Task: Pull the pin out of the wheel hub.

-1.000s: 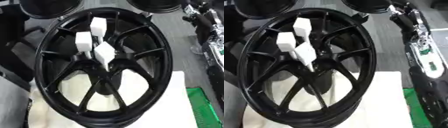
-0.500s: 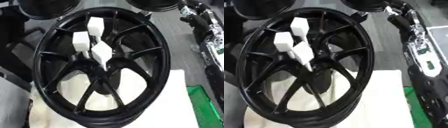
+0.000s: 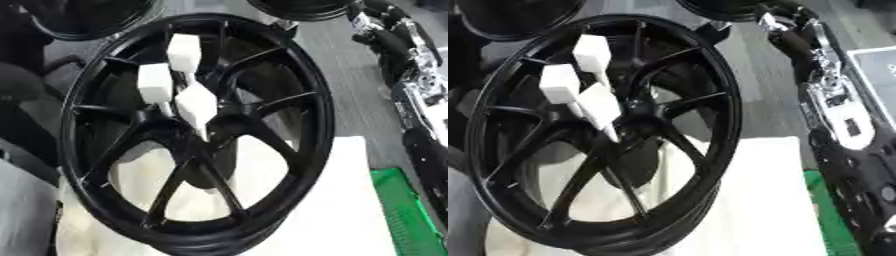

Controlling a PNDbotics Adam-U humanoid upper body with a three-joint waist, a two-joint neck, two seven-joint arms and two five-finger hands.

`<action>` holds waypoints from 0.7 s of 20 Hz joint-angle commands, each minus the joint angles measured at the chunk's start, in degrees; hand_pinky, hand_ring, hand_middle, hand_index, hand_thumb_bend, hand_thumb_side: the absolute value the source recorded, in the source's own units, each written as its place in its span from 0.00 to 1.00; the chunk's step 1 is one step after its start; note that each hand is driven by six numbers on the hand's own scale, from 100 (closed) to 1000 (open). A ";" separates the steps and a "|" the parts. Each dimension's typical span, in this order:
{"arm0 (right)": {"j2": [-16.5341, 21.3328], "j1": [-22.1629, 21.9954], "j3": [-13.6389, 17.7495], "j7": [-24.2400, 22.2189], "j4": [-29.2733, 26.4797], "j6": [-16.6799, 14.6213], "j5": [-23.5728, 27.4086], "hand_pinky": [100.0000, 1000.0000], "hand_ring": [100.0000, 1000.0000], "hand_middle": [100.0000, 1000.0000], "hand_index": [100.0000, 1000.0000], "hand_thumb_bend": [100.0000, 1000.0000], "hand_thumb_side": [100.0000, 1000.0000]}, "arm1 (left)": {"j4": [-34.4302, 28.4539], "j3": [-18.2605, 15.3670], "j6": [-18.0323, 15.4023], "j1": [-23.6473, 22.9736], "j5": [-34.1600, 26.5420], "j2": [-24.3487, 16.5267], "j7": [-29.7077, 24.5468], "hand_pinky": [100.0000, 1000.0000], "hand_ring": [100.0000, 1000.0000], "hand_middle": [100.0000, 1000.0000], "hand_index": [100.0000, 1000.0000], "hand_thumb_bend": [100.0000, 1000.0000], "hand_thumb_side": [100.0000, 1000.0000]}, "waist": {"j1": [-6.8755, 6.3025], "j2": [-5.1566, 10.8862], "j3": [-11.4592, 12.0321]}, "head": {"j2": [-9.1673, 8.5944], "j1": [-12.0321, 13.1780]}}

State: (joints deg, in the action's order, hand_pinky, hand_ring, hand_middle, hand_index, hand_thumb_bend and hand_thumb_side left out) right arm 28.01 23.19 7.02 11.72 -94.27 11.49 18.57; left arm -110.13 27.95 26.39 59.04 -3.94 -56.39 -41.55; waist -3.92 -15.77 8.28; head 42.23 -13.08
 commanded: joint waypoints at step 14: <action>1.87 0.70 -0.23 -0.71 -0.37 0.08 -0.48 0.81 0.83 0.81 0.83 0.29 0.27 | 0.59 4.86 8.38 3.91 6.42 3.38 1.26 0.88 0.87 0.80 0.89 0.93 0.32 | 0.09 1.66 -0.02 | 0.51 -0.67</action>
State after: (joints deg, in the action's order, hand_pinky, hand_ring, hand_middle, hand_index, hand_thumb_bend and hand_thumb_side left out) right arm 28.03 23.20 6.66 11.17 -94.12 11.67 18.41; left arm -110.04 33.18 32.08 61.79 2.14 -52.49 -38.61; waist -3.99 -15.67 8.23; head 42.70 -13.62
